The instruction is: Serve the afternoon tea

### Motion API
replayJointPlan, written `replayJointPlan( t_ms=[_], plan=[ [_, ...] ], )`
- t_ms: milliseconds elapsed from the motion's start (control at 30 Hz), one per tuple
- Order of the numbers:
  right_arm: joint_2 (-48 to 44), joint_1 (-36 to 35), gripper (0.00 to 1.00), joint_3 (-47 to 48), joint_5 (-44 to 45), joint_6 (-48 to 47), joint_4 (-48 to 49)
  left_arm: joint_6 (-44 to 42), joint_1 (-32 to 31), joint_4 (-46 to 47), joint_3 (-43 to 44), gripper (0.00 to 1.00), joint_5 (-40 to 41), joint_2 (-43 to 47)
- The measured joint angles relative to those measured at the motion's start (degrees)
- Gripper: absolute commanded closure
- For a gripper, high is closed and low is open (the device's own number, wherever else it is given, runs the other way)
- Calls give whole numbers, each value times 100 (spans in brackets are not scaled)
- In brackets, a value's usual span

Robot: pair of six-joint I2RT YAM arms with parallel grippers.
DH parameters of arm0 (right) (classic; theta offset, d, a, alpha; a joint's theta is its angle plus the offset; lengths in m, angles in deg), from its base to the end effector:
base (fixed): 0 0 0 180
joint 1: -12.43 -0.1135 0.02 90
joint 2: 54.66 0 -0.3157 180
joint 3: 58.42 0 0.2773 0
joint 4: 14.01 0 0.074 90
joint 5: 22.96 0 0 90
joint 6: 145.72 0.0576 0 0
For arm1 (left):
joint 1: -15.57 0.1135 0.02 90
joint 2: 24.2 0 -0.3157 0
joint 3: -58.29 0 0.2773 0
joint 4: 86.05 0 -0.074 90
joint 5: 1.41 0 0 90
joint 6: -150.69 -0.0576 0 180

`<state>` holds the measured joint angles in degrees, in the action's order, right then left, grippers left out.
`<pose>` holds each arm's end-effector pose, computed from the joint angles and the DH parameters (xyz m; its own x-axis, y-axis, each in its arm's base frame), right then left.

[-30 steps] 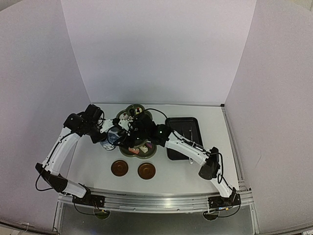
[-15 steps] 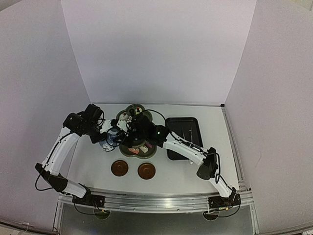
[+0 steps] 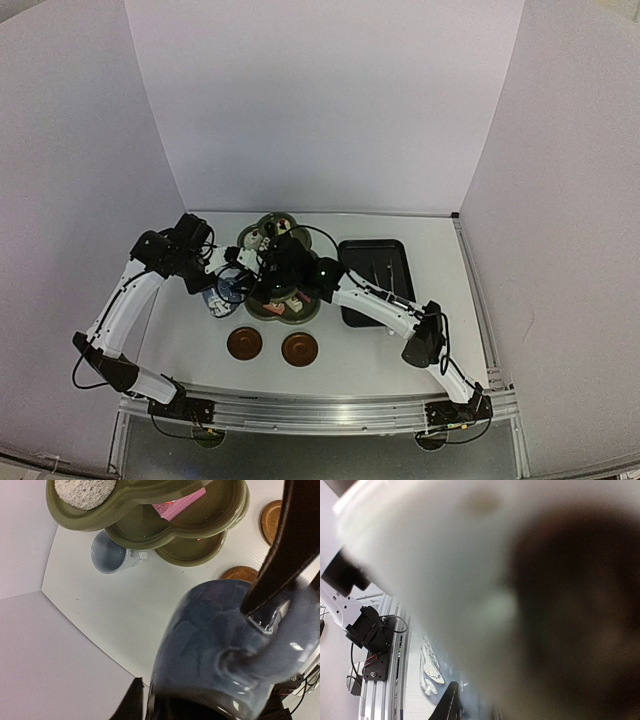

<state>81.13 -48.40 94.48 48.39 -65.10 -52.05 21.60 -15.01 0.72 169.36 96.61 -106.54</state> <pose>0.2917 0.5603 0.3693 -0.0132 -0.3405 -0.9401 -0.9883 0.1475 -0.0395 0.2430 -0.1343 0.4414 -0.3181 0.9132 -0.2547 0.8408 0.3959 0.3692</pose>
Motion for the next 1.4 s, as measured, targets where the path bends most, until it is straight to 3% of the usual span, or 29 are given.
replayJointPlan(
  t_ms=[100, 233, 400, 467, 700, 833, 1067, 1233, 1400],
  plan=[
    [-155, -3, 100, -423, -86, -16, 140, 0, -27, -8, -190, 62, -36, 15],
    [-445, 3, 100, -1296, -126, -26, 234, 16, -33, -25, -708, 62, -96, 65],
    [-534, -12, 100, -1727, -128, 26, 249, 35, -34, 4, -1200, 59, -195, 216],
    [-547, -17, 100, -1806, -138, 42, 287, 67, 19, -2, -1321, 52, -257, 311],
    [-1079, -36, 100, -3038, -215, 170, 643, 228, 1112, 230, -1662, 42, -1135, 752],
    [-1376, -38, 100, -3717, -199, 180, 863, 321, 1165, 303, -1931, 41, -1609, 870],
    [-2178, -26, 100, -5143, -77, 317, 2072, 230, 1151, 590, -2194, 40, -2341, 875],
    [-2687, 118, 100, -6128, -87, 518, 3175, -15, 1138, 845, -2444, 34, -3154, 909],
    [-2804, 354, 100, -6831, -72, 662, 4216, -144, 852, 1573, -2823, 33, -4054, 1043]
  ],
)
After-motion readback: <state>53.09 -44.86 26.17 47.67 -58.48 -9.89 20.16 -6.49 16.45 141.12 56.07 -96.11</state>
